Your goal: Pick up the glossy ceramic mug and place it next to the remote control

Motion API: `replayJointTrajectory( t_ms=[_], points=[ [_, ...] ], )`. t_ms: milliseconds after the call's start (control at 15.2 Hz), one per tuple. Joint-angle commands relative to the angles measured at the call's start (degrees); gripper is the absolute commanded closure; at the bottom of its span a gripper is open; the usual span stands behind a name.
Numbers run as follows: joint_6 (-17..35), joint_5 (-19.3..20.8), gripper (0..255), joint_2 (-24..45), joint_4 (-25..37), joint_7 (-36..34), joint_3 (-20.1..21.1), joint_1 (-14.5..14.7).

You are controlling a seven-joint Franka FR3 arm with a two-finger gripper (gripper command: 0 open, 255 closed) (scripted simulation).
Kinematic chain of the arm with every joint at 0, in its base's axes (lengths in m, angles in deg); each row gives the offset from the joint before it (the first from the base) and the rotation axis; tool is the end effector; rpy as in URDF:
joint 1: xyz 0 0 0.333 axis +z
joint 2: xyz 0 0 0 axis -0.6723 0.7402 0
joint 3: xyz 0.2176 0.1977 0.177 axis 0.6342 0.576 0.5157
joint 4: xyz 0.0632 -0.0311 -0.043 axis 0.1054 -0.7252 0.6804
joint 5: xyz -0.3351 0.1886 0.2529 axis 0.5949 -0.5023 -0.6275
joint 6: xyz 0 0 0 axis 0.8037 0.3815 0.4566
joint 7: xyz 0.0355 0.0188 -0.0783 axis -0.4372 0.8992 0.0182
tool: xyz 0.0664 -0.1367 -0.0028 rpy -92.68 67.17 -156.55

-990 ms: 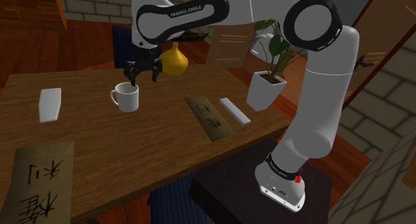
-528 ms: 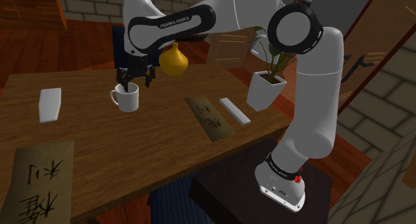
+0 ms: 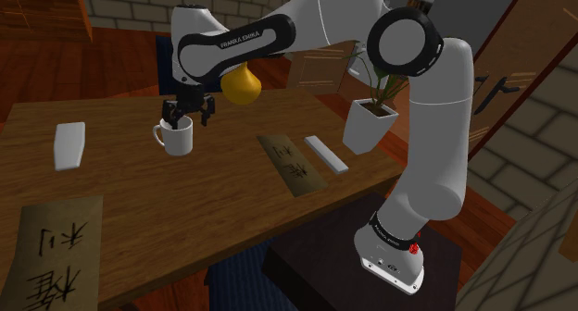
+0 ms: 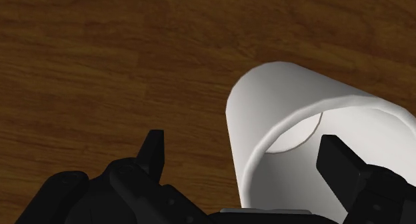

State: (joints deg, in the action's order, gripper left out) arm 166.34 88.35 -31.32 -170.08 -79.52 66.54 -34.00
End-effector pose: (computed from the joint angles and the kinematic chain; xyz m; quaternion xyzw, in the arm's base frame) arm 0.7065 0.2638 0.2926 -0.9982 0.0547 -0.0096 0.0241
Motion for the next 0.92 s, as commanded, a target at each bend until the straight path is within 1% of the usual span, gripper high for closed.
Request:
replayJointTrajectory(
  t_ms=[0,66,132,726,858],
  points=[
    [0.0,0.0,0,0.0,0.0,0.0,0.0,0.0],
    [0.0,0.0,0,0.0,0.0,0.0,0.0,0.0],
    [0.0,0.0,255,0.0,0.0,0.0,0.0,0.0],
    [0.0,0.0,255,0.0,0.0,0.0,0.0,0.0],
    [-1.2,-0.2,255,-0.6,0.6,0.1,0.1,-0.1]
  ],
)
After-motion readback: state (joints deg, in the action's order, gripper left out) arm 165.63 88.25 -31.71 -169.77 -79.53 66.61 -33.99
